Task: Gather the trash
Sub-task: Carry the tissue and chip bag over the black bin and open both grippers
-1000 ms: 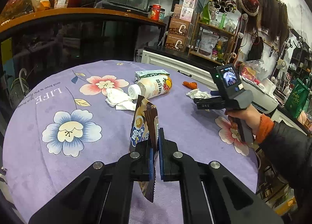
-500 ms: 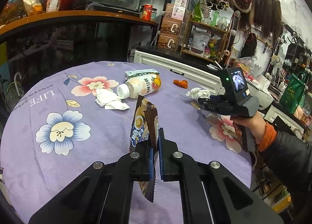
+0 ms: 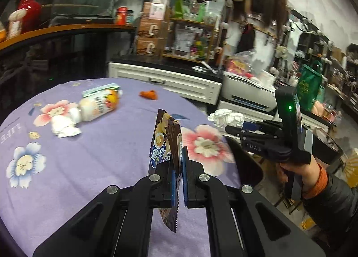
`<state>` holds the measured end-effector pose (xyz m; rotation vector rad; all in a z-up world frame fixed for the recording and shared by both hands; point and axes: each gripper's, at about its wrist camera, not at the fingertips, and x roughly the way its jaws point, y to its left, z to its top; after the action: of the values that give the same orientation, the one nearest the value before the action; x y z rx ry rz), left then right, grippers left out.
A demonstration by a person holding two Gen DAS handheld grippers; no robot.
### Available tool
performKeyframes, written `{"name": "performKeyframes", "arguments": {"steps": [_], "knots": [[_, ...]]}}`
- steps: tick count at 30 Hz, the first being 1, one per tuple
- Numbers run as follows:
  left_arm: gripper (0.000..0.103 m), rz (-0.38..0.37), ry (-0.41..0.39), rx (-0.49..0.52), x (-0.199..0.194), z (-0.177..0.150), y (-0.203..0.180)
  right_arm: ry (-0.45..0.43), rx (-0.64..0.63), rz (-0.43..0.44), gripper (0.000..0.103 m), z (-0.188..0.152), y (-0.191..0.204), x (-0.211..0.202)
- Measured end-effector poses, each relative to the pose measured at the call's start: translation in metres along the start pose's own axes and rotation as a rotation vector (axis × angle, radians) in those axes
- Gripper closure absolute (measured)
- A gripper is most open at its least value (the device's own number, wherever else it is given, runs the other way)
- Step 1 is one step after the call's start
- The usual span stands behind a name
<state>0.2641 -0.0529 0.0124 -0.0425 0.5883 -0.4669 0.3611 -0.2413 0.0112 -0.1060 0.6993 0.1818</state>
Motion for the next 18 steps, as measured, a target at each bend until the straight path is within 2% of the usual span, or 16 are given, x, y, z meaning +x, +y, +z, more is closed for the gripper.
{"name": "performKeyframes", "arguments": {"steps": [5,10,18], "knots": [[0.098,-0.093,0.019,0.039,0.024,0.004,-0.046,0.009,0.055,-0.06,0.07,-0.041,-0.039,-0.027],[0.098,-0.168,0.056,0.091,0.057,0.004,-0.094,0.042,0.124,-0.101,0.07,-0.077,-0.074,-0.037],[0.098,-0.236,0.133,0.146,0.102,-0.004,-0.146,0.114,0.198,-0.128,0.07,-0.115,-0.113,-0.02]]}}
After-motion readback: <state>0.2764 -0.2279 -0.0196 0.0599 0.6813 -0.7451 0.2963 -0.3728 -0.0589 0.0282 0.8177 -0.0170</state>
